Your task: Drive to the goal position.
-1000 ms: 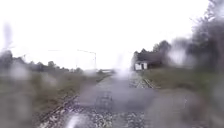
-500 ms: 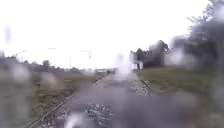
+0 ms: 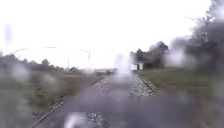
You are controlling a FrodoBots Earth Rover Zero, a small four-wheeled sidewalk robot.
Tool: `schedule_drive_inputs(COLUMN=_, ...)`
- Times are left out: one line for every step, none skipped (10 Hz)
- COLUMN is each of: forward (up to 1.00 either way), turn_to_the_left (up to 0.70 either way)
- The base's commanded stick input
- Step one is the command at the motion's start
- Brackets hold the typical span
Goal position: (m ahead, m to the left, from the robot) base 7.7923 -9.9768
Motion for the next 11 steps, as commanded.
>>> schedule_drive_inputs(forward=1.0, turn_to_the_left=0.0)
schedule_drive_inputs(forward=1.0, turn_to_the_left=-0.34)
schedule_drive_inputs(forward=1.0, turn_to_the_left=-0.39)
schedule_drive_inputs(forward=1.0, turn_to_the_left=-0.18)
schedule_drive_inputs(forward=1.0, turn_to_the_left=0.0)
schedule_drive_inputs(forward=1.0, turn_to_the_left=0.0)
schedule_drive_inputs(forward=1.0, turn_to_the_left=0.0)
schedule_drive_inputs(forward=1.0, turn_to_the_left=0.0)
schedule_drive_inputs(forward=1.0, turn_to_the_left=-0.04)
schedule_drive_inputs(forward=1.0, turn_to_the_left=-0.17)
schedule_drive_inputs(forward=1.0, turn_to_the_left=-0.38)
